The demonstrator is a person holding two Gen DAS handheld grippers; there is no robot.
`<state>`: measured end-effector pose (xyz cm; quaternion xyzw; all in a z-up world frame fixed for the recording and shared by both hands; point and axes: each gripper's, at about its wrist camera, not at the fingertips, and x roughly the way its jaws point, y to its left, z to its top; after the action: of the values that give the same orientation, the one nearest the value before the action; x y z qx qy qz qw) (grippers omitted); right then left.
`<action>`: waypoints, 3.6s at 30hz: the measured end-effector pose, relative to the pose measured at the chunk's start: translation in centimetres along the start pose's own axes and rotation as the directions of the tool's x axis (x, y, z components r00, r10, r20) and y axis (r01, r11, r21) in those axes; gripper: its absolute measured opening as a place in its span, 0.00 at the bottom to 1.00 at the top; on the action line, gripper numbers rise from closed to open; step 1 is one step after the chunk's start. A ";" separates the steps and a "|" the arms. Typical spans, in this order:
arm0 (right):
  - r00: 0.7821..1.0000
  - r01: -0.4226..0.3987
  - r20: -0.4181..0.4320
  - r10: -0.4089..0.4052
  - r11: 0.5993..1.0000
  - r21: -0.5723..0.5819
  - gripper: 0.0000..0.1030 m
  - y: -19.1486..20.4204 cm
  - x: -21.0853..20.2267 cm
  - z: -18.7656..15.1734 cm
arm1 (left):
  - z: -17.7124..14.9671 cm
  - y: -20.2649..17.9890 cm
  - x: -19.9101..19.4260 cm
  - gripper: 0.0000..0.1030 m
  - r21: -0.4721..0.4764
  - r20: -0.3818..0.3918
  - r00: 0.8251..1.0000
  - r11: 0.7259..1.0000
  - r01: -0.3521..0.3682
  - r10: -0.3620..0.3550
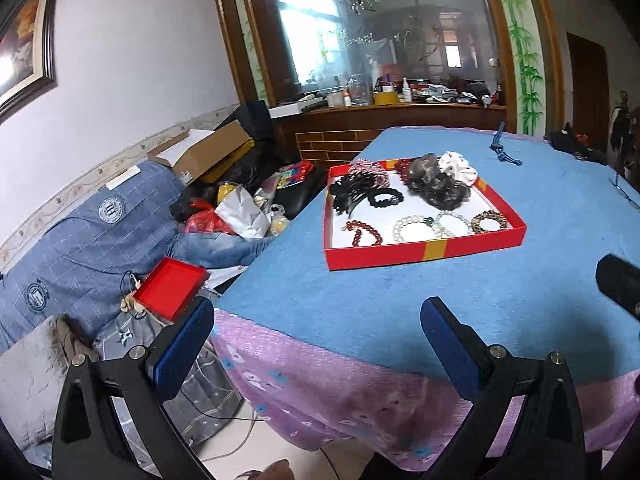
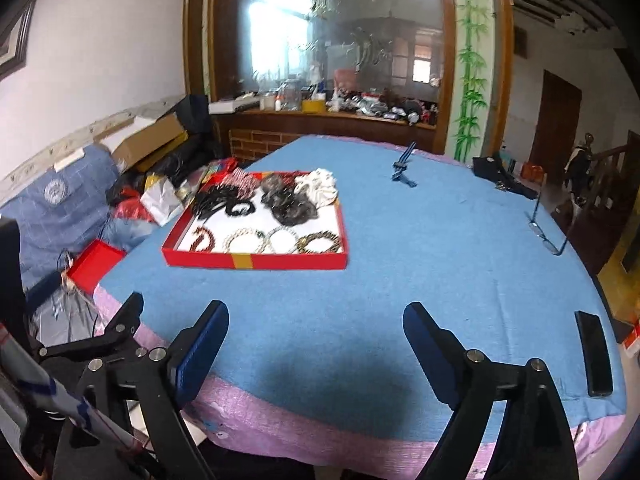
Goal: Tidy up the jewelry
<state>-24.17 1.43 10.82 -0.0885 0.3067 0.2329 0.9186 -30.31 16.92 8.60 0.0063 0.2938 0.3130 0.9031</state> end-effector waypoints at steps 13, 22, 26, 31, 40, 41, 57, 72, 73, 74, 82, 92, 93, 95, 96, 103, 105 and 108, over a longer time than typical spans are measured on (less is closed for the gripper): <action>0.999 0.013 -0.034 -0.015 0.999 -0.048 0.89 1.9 0.6 -0.3 | -0.9 1.6 0.7 1.00 -0.046 -0.030 0.998 0.997 0.055 -0.056; 0.998 0.006 -0.060 -0.008 0.999 -0.039 0.90 1.9 1.1 -0.3 | -0.9 1.8 0.7 1.00 -0.063 -0.034 0.997 0.995 0.072 -0.074; 0.996 -0.009 -0.091 0.005 0.999 -0.043 0.90 2.2 1.6 -0.4 | -0.9 1.9 1.1 1.00 -0.069 -0.048 0.995 0.994 0.086 -0.089; 0.995 -0.007 -0.100 0.003 0.999 -0.040 0.90 2.3 1.9 -0.7 | -1.1 2.1 1.1 1.00 -0.072 -0.052 0.995 0.994 0.085 -0.089; 0.994 -0.012 -0.113 0.007 0.999 -0.045 0.90 2.6 2.3 -1.0 | -1.1 2.1 1.3 1.00 -0.070 -0.052 0.995 0.994 0.079 -0.083; 0.994 -0.012 -0.113 0.007 0.999 -0.045 0.90 2.6 2.3 -1.0 | -1.1 2.1 1.3 1.00 -0.069 -0.052 0.995 0.994 0.079 -0.083; 0.993 -0.007 -0.119 0.004 1.000 -0.024 0.90 2.5 2.5 -1.1 | -1.8 2.2 1.7 1.00 -0.072 -0.057 0.996 0.995 0.065 -0.069; 0.991 -0.005 -0.130 0.001 1.000 -0.029 0.90 2.7 2.7 -1.2 | -2.0 2.8 1.8 1.00 -0.087 -0.061 0.996 0.994 0.059 -0.064; 0.991 -0.005 -0.130 0.001 1.000 -0.029 0.90 2.7 2.7 -1.2 | -2.0 2.9 1.8 1.00 -0.088 -0.061 0.996 0.994 0.059 -0.064; 0.991 -0.004 -0.130 0.000 1.000 -0.030 0.90 2.7 2.7 -1.2 | -2.0 2.9 1.8 1.00 -0.088 -0.061 0.996 0.994 0.058 -0.063; 0.991 -0.003 -0.135 -0.001 0.999 -0.032 0.90 2.6 2.8 -1.2 | -2.0 3.0 1.8 1.00 -0.086 -0.060 0.996 0.995 0.054 -0.059; 0.991 -0.003 -0.137 -0.001 0.999 -0.032 0.90 2.5 2.9 -1.2 | -1.9 3.1 1.7 1.00 -0.084 -0.056 0.997 0.995 0.057 -0.062; 0.991 -0.002 -0.137 -0.002 1.000 -0.031 0.90 2.5 2.9 -1.2 | -1.9 3.2 1.7 1.00 -0.083 -0.056 0.997 0.995 0.056 -0.060; 0.991 -0.002 -0.136 -0.003 1.000 -0.031 0.90 2.5 2.9 -1.2 | -1.9 3.2 1.8 1.00 -0.083 -0.057 0.997 0.995 0.055 -0.060; 0.991 0.000 -0.136 -0.004 1.000 -0.030 0.90 2.4 2.9 -1.1 | -1.9 3.2 1.7 1.00 -0.083 -0.058 0.996 0.995 0.058 -0.063; 0.990 0.002 -0.137 -0.005 1.000 -0.019 0.90 2.2 3.1 -0.9 | -1.7 3.2 1.7 1.00 -0.073 -0.075 0.996 0.996 0.044 -0.049; 0.991 0.006 -0.137 -0.007 1.000 -0.009 0.90 2.0 3.1 -0.9 | -1.6 3.1 1.8 1.00 -0.066 -0.080 0.996 0.997 0.027 -0.032; 0.990 0.008 -0.137 -0.007 1.000 0.012 0.90 1.4 3.2 -0.7 | -1.2 2.9 1.9 1.00 -0.052 -0.075 0.997 0.998 0.025 -0.029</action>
<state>-22.96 3.59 8.29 -0.0999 0.3703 0.2210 0.8967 -31.40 20.14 7.15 -0.0325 0.3198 0.3083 0.8953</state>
